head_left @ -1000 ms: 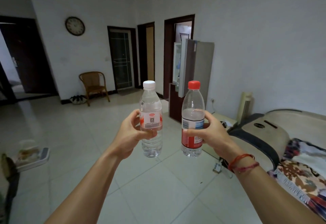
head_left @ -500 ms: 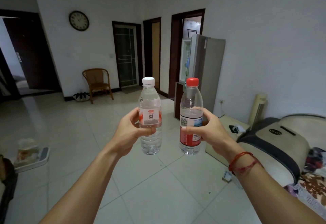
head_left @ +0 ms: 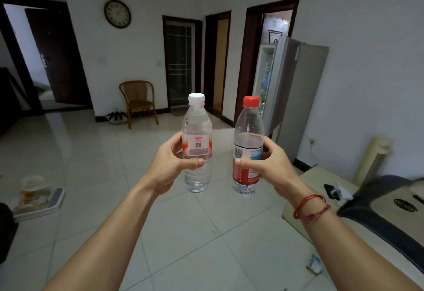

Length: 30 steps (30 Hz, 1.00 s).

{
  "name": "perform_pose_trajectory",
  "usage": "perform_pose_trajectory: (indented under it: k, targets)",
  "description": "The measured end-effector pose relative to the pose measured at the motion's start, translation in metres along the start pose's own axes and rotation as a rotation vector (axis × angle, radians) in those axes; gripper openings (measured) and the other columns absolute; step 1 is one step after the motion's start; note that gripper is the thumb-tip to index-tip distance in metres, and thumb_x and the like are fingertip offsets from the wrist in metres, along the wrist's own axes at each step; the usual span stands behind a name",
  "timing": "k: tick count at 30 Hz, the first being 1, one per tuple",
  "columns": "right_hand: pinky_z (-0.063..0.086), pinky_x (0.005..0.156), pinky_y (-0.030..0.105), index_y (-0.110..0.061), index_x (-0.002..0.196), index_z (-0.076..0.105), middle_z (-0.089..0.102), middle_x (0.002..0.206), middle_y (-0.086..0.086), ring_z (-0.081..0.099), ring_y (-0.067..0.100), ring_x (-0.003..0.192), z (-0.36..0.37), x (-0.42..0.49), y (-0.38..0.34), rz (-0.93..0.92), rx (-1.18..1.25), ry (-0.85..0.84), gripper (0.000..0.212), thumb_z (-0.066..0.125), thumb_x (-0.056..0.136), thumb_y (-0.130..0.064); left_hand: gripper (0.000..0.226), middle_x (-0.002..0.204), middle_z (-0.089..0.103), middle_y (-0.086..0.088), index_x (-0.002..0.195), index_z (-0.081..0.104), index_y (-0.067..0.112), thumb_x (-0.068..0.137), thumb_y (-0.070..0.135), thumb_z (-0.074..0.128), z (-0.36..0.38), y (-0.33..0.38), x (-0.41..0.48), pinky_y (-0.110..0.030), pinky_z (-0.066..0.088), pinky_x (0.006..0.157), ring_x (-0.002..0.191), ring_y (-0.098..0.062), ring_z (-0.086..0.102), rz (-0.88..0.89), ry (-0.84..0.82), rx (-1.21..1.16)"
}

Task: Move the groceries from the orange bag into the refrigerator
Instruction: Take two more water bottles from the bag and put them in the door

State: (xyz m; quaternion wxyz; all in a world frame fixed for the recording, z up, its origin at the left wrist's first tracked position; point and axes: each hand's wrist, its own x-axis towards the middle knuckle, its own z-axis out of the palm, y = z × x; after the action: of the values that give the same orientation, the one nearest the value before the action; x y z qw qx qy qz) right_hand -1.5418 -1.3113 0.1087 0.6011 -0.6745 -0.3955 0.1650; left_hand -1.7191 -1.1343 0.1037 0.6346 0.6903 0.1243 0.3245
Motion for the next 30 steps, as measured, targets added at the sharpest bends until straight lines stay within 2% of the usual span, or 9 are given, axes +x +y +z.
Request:
perform_pose_trajectory:
  k: [2, 4, 12, 16, 21, 25, 30]
  targets:
    - [0.059, 0.077, 0.024, -0.029, 0.124, 0.061, 0.072, 0.109, -0.008, 0.071, 0.01, 0.097, 0.002, 0.028, 0.006, -0.009, 0.007, -0.004, 0.063, 0.09, 0.069, -0.018, 0.061, 0.111, 0.071, -0.007, 0.123, 0.061, 0.013, 0.07, -0.01, 0.078, -0.006, -0.008, 0.026, -0.033, 0.055, 0.08, 0.106, -0.026, 0.067, -0.001, 0.007, -0.004]
    - [0.058, 0.074, 0.02, -0.029, 0.124, 0.061, 0.073, 0.107, -0.009, 0.071, 0.005, 0.094, 0.007, 0.055, 0.015, -0.008, 0.012, 0.0, 0.063, 0.09, 0.069, -0.019, 0.06, 0.112, 0.071, -0.008, 0.123, 0.061, 0.012, 0.07, -0.01, 0.078, -0.013, -0.018, 0.051, -0.031, 0.055, 0.078, 0.105, -0.027, 0.067, -0.002, 0.013, -0.005]
    - [0.059, 0.085, 0.03, -0.027, 0.129, 0.06, 0.073, 0.111, -0.007, 0.071, 0.01, 0.099, 0.04, 0.182, 0.056, -0.008, -0.008, 0.019, 0.07, 0.092, 0.068, -0.021, 0.059, 0.111, 0.072, -0.008, 0.122, 0.061, 0.012, 0.07, -0.011, 0.078, -0.063, -0.07, 0.162, -0.028, 0.056, 0.076, 0.101, -0.023, 0.069, -0.003, 0.026, 0.0]
    - [0.059, 0.091, 0.042, -0.028, 0.129, 0.06, 0.073, 0.113, -0.004, 0.071, 0.015, 0.102, 0.063, 0.258, 0.074, 0.001, -0.011, 0.034, 0.072, 0.093, 0.066, -0.02, 0.059, 0.109, 0.072, -0.005, 0.123, 0.06, 0.011, 0.071, -0.012, 0.077, -0.1, -0.094, 0.235, -0.027, 0.056, 0.074, 0.1, -0.02, 0.07, 0.006, 0.016, -0.006]
    - [0.06, 0.089, 0.039, -0.033, 0.119, 0.061, 0.074, 0.107, -0.008, 0.072, 0.008, 0.094, 0.091, 0.351, 0.084, 0.021, -0.022, 0.057, 0.061, 0.091, 0.068, -0.019, 0.06, 0.106, 0.073, -0.003, 0.122, 0.06, 0.011, 0.071, -0.014, 0.076, -0.146, -0.115, 0.33, -0.026, 0.056, 0.072, 0.098, -0.018, 0.071, -0.003, -0.003, -0.031]
    - [0.059, 0.091, 0.042, -0.029, 0.125, 0.06, 0.074, 0.11, -0.004, 0.072, 0.013, 0.098, 0.104, 0.413, 0.096, 0.048, -0.015, 0.065, 0.066, 0.091, 0.067, -0.019, 0.063, 0.109, 0.074, -0.001, 0.125, 0.059, 0.012, 0.071, -0.015, 0.075, -0.17, -0.131, 0.394, -0.027, 0.057, 0.074, 0.1, -0.019, 0.071, -0.006, -0.016, -0.041]
    - [0.058, 0.091, 0.041, -0.037, 0.118, 0.059, 0.073, 0.11, -0.006, 0.071, 0.012, 0.098, 0.117, 0.489, 0.115, 0.052, -0.01, 0.083, 0.062, 0.09, 0.068, -0.019, 0.063, 0.109, 0.074, -0.001, 0.124, 0.059, 0.011, 0.07, -0.018, 0.074, -0.191, -0.159, 0.47, -0.028, 0.057, 0.074, 0.1, -0.02, 0.071, -0.025, -0.025, -0.048]
